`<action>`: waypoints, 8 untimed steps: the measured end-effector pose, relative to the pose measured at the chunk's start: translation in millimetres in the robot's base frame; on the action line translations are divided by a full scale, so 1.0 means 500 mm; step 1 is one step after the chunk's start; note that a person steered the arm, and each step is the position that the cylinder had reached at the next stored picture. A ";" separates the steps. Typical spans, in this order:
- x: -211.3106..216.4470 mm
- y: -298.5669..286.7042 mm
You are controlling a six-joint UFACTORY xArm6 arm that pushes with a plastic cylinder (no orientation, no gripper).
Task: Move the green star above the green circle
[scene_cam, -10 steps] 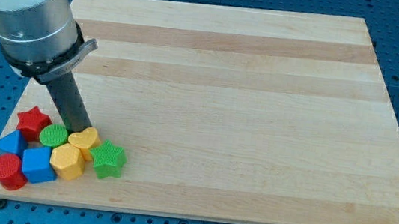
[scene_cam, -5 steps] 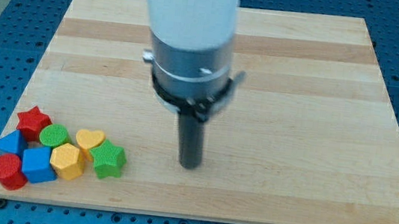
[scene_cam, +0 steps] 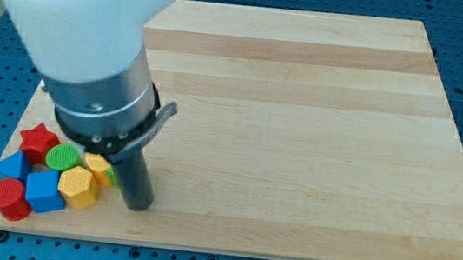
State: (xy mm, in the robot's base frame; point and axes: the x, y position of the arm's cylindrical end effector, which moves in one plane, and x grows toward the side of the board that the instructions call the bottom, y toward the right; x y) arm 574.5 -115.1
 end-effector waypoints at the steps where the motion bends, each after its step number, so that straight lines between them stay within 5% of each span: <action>1: -0.034 0.006; 4: 0.016 -0.044; 8: -0.074 -0.045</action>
State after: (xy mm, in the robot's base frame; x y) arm 537.2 -137.6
